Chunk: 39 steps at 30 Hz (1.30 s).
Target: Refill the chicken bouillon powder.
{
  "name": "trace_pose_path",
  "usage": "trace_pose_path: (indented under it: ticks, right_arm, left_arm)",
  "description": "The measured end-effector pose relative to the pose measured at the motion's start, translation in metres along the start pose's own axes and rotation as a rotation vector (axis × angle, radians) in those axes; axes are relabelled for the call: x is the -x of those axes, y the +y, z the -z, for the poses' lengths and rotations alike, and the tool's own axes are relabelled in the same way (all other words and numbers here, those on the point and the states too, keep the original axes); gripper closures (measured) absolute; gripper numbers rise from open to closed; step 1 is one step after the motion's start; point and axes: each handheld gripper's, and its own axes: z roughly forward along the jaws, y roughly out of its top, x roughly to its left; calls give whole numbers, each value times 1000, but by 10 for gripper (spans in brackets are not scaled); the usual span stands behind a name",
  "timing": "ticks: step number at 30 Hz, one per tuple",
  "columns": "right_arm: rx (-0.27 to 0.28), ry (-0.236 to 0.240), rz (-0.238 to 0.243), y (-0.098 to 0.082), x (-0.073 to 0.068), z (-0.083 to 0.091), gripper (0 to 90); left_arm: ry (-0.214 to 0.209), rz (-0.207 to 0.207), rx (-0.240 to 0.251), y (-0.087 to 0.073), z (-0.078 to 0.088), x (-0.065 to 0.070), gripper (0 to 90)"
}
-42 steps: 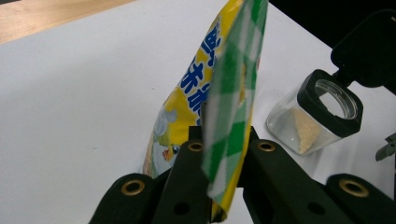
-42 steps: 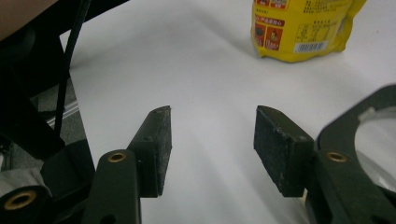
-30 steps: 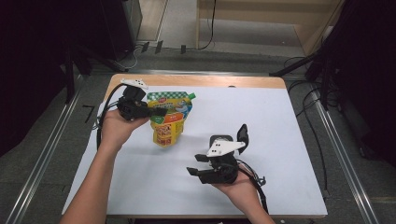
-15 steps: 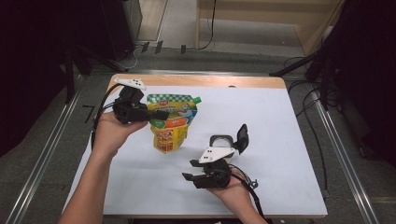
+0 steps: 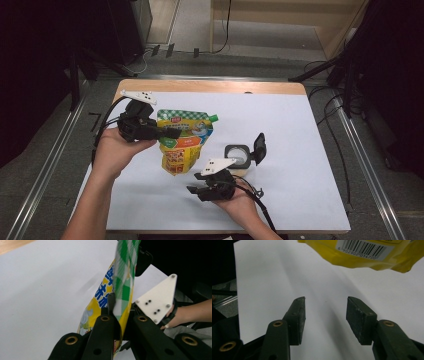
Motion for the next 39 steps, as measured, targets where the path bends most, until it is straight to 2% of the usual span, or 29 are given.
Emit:
trace_pose_path:
  ticks: [5, 16, 21, 23, 25, 26, 28, 29, 33, 36, 39]
  right_arm:
    - [-2, -33, 2, -3, 4, -9, 524]
    - [54, -131, 20, -6, 8, -15, 530]
    - [91, -159, -2, -9, 11, -15, 529]
    - [108, -153, -13, -10, 12, -15, 530]
    - [135, -138, -1, -10, 11, -14, 558]
    - [135, -137, 24, -10, 10, -14, 580]
    - [130, -145, 82, -10, 4, -14, 606]
    - [129, -144, 90, -10, 2, -14, 607]
    - [125, -102, 66, -10, -1, -13, 606]
    - [126, -108, 73, -8, -2, -9, 602]
    - [132, -129, 111, -8, -7, -6, 587]
  left_arm:
    - [-7, 8, -22, -2, -2, 7, 900]
    - [-19, 26, -50, -5, -4, 17, 900]
    - [-67, 60, -57, -5, -3, 20, 900]
    - [-83, 83, -54, -6, -4, 19, 900]
    - [-98, 111, -54, -7, -6, 16, 896]
    - [-101, 121, -51, -7, -7, 14, 889]
    - [-93, 129, -51, -8, -8, 12, 882]
    - [-89, 126, -49, -8, -9, 12, 880]
    - [-50, 117, -33, -6, -10, 16, 872]
    - [-22, 111, -16, -4, -12, 18, 860]
    - [-3, 118, -4, -4, -15, 18, 852]
